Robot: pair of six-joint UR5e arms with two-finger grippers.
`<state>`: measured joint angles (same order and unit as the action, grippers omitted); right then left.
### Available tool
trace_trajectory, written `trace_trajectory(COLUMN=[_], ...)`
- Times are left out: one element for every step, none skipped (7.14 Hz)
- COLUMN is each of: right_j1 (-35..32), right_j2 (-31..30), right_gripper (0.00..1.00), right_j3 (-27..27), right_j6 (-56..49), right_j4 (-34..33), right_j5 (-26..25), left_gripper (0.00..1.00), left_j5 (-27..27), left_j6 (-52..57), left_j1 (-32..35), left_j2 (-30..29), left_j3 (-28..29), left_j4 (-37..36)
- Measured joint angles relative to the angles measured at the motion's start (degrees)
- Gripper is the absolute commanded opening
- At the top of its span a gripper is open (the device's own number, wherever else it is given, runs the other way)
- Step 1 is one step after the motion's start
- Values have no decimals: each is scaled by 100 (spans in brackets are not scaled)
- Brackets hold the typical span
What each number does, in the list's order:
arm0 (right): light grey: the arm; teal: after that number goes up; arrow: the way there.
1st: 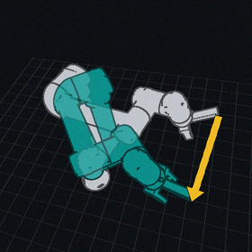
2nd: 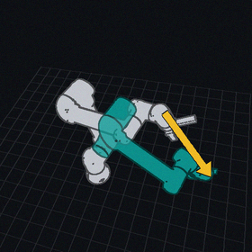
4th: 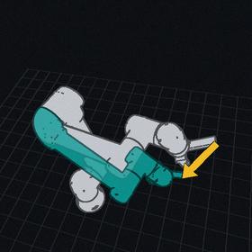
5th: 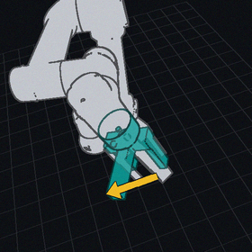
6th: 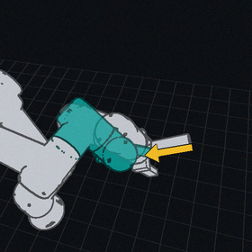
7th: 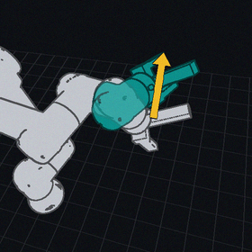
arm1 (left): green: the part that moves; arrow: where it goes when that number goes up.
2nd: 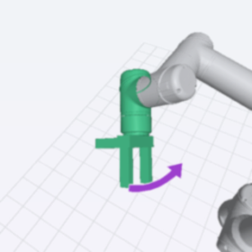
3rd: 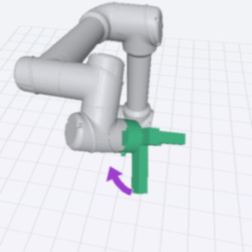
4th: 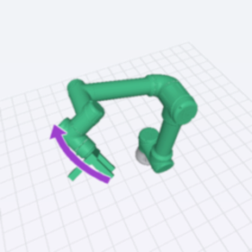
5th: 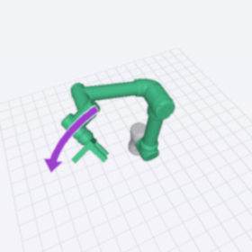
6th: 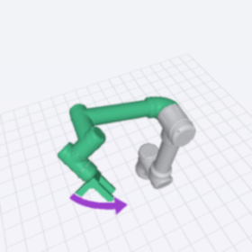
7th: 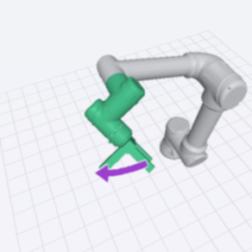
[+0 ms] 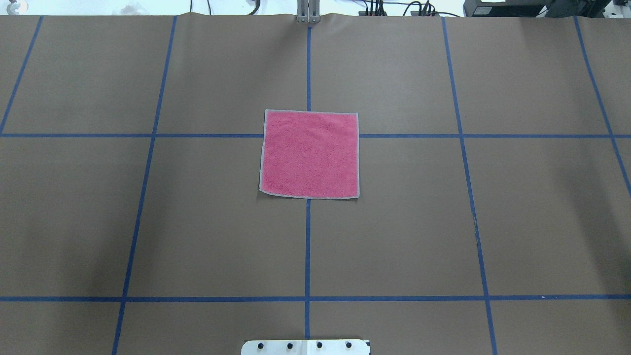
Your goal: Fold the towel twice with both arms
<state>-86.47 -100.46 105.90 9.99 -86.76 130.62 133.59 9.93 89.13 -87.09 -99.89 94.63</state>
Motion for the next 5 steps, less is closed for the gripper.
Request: trace_trajectory(right_j1=[239, 564, 964, 1406, 1818], right_j2=[116, 200, 264, 358, 536], right_gripper=[100, 100, 100, 100, 100], right_j3=[0, 1, 1, 1, 11], right_j6=[436, 1032, 1789, 2645, 3438], right_j4=[189, 511, 955, 1434, 1754], right_j5=[50, 88, 102, 103, 91], left_gripper=[100, 100, 100, 100, 100], left_j5=[37, 265, 670, 1007, 1176], left_j6=[-7, -142, -454, -810, -1190], left_j1=[-57, -117, -286, -604, -939], left_j2=[-45, -62, -75, -132, -269], left_j3=[36, 58, 79, 81, 88], left_j4=[191, 442, 623, 755, 882])
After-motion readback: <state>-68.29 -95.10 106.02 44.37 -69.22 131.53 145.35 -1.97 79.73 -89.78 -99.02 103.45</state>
